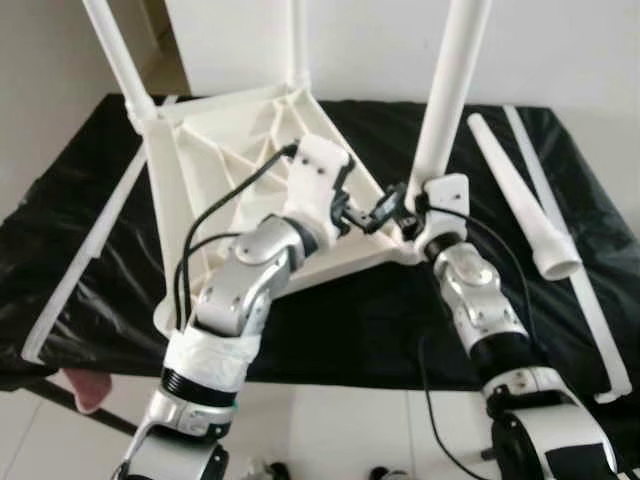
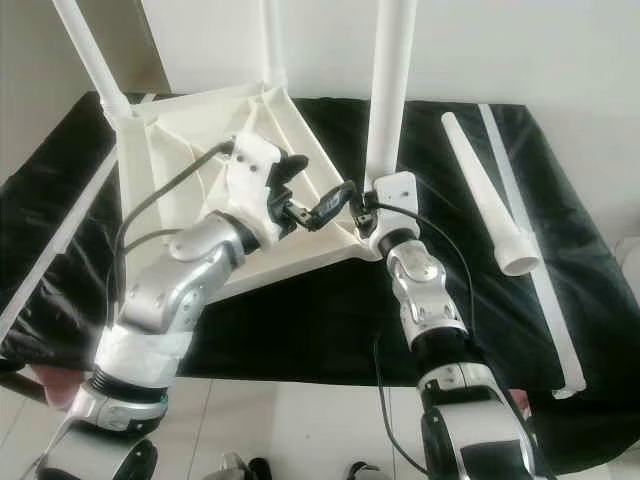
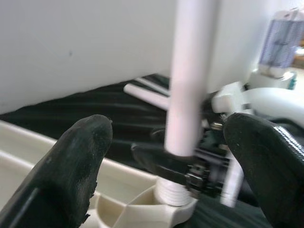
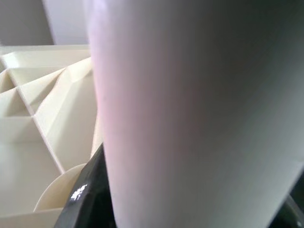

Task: Building children table

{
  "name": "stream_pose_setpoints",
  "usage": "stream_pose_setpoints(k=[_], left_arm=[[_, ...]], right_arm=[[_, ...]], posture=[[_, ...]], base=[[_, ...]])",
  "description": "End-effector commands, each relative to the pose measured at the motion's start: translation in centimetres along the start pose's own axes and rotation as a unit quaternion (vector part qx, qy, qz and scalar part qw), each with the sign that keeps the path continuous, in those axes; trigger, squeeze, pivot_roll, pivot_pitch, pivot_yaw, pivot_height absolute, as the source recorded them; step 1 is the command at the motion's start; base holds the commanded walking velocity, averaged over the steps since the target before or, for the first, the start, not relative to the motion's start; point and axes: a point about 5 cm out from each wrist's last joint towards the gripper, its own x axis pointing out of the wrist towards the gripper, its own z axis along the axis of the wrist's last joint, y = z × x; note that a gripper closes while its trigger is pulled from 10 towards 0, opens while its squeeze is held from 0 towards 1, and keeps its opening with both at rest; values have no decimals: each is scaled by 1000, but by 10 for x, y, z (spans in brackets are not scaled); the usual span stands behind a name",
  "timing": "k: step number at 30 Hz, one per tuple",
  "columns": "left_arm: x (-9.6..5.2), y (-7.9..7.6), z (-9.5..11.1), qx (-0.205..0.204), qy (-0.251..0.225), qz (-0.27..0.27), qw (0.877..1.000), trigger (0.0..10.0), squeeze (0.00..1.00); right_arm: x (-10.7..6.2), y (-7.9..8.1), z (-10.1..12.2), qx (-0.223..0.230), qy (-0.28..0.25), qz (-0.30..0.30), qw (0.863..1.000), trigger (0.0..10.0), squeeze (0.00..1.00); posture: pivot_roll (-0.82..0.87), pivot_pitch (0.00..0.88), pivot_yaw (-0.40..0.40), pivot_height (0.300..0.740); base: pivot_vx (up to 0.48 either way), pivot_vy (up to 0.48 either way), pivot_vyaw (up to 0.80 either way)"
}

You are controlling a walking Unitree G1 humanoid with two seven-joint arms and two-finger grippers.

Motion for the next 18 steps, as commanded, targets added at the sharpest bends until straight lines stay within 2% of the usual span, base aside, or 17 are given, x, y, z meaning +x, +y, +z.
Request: stream_pose_setpoints(k=[1,9,13,18], left_arm=[[-3,1,-2,-6,5,11,1000,10000,0],[-4,0,-2,-6,4,9,1000,10000,0],[-5,-1,-1,-7,4,9,1000,10000,0],[-5,-1,-1,-8,3,9,1000,10000,0]], right_arm=[[-18,-11,-49,21,116,-34,992,10000,0],[-21,-10,-54,39,116,-45,991,10000,0],[-24,-9,-54,41,100,-54,993,10000,0],[-28,-12,-53,23,88,-91,992,10000,0]], posture=[[-83,132,25,740],[-84,126,24,740],[-83,126,22,740],[-87,132,21,740]], base=[[0,0,0],[0,0,0],[0,0,0],[0,0,0]])
